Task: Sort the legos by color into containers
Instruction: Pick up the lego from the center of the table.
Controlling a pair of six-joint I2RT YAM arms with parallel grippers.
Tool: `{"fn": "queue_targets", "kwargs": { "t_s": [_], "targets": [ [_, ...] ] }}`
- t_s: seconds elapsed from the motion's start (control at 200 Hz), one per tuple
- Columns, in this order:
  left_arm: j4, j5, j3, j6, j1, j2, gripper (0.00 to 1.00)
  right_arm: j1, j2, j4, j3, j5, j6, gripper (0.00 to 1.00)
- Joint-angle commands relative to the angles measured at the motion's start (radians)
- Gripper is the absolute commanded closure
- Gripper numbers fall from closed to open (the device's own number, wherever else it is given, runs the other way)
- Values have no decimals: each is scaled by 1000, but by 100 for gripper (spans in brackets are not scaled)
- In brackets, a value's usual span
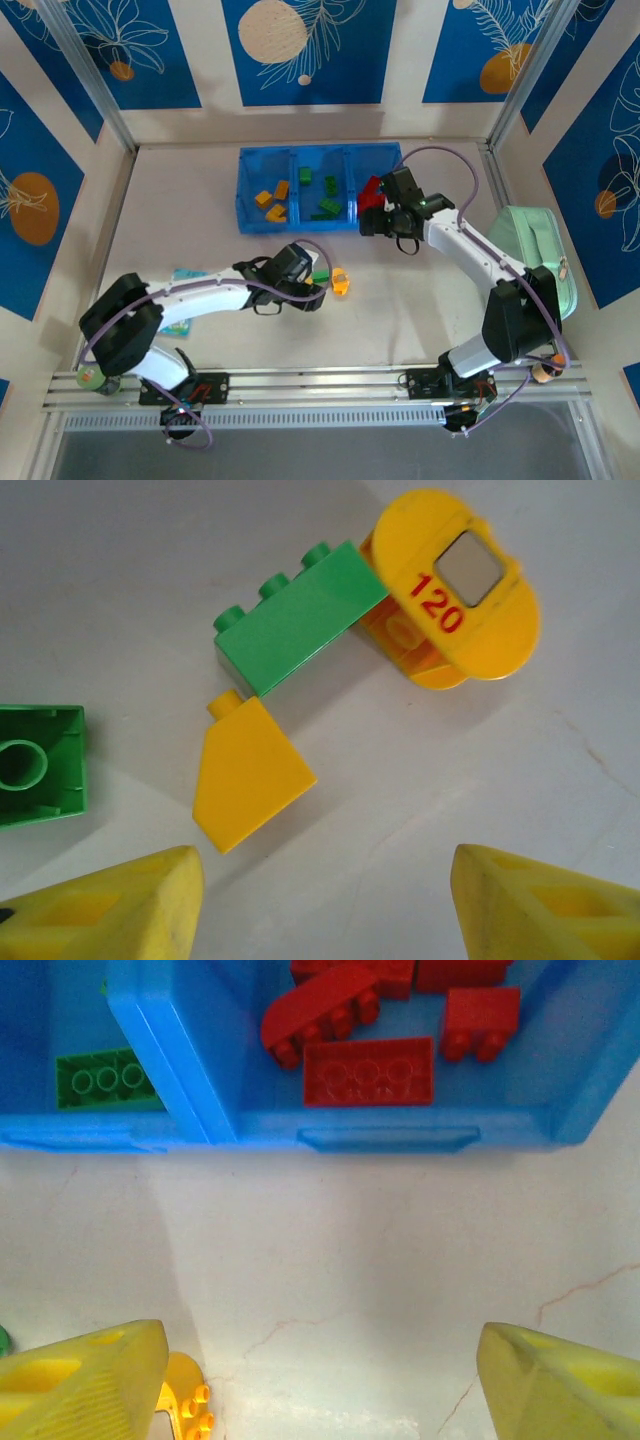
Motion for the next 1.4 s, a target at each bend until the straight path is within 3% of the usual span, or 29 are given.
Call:
{"fn": "queue_targets", "kwargs": {
  "t_s": [0.0,0.41,0.62,0.795,1.061,1.251,1.396],
  "targets": [
    [1,-48,45,-6,-8,50,34,3,-46,37,-39,-32,30,19],
    [-62,-125,140,5,-8,178,37,-2,-62,65,-105,-41,43,19],
    [-78,-124,164,8,-13,210,50,-2,-83,64,-130,-38,47,19],
    [-106,-146,165,3,-16,196,67,-13,-109,72,-158,-46,58,19],
    [-161,-178,198,26,-4,84,70,-9,-125,78,-176,-60,70,19],
    [-105,-54,199,20,144,-3,71,5,-139,89,-215,-84,94,19],
    [-108,-78,276,43,260,-11,71,32,-153,96,-246,-96,115,19]
  ]
}}
